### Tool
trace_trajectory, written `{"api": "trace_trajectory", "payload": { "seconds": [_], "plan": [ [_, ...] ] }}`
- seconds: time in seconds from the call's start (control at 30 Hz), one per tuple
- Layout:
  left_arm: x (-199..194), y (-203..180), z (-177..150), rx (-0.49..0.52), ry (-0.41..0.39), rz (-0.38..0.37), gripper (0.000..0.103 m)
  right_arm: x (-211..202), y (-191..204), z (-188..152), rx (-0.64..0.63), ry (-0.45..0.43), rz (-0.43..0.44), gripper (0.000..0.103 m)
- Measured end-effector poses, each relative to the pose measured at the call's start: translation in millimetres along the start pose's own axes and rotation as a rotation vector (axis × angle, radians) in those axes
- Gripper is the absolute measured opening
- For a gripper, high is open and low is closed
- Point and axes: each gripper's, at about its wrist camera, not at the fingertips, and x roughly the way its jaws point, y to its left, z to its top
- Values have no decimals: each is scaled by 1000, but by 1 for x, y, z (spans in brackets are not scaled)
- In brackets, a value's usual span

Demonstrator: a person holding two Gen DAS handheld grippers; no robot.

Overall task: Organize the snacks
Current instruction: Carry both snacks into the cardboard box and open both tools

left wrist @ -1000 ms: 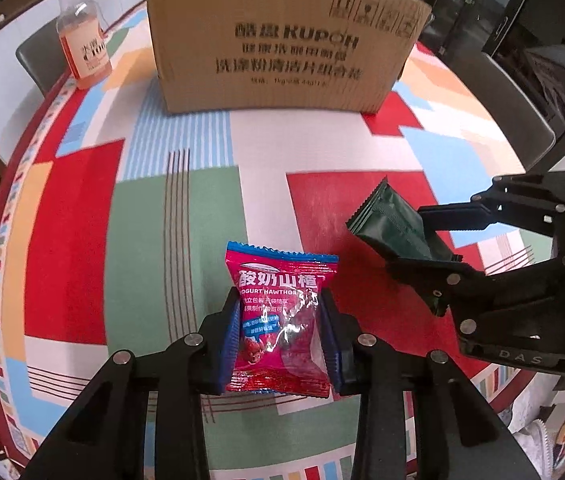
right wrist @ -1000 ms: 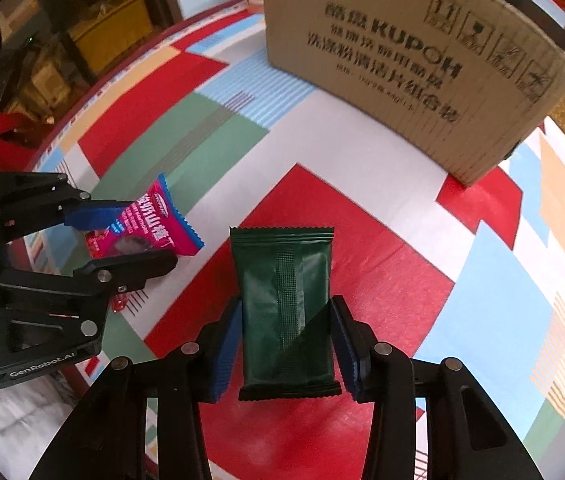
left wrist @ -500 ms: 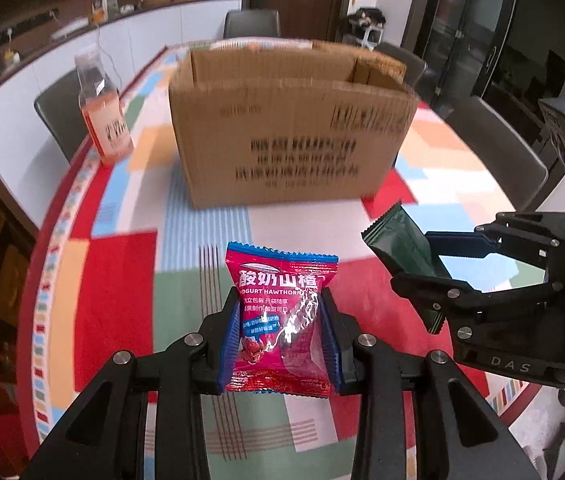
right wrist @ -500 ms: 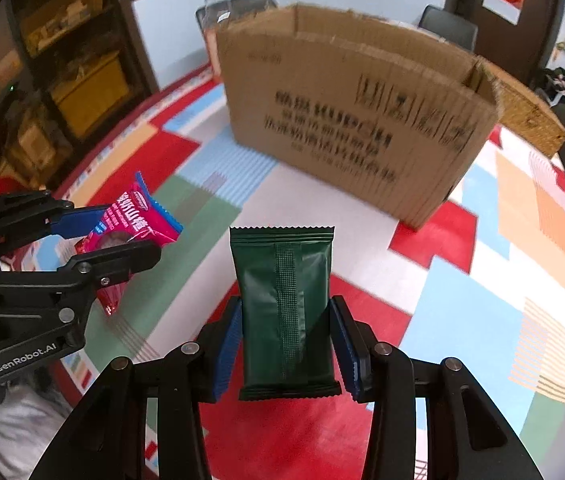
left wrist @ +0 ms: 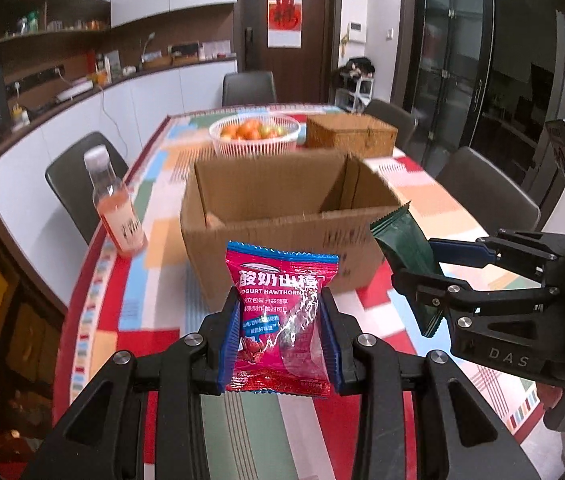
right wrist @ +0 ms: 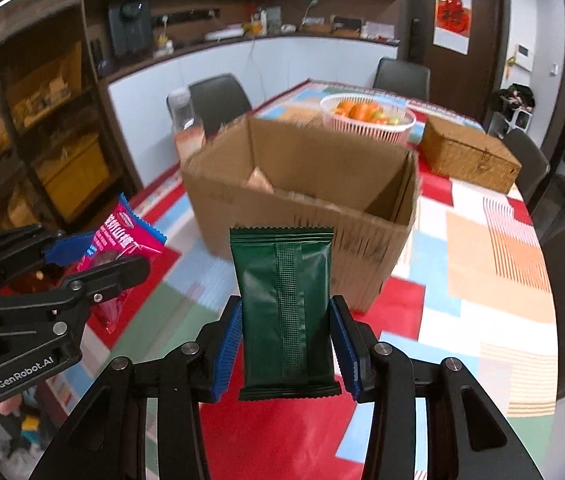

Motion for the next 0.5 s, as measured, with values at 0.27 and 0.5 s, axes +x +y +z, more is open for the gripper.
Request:
{"api": "trace_trajectory", "payload": {
  "seconds": [0.27,0.5],
  "plan": [
    [-4,5,30,12,-69,21,35,-8,-5,26,27,-77,-10,44],
    [1,11,57,8,-105,21,35,-10,-8,49,39,-128,-15,44]
  ]
}}
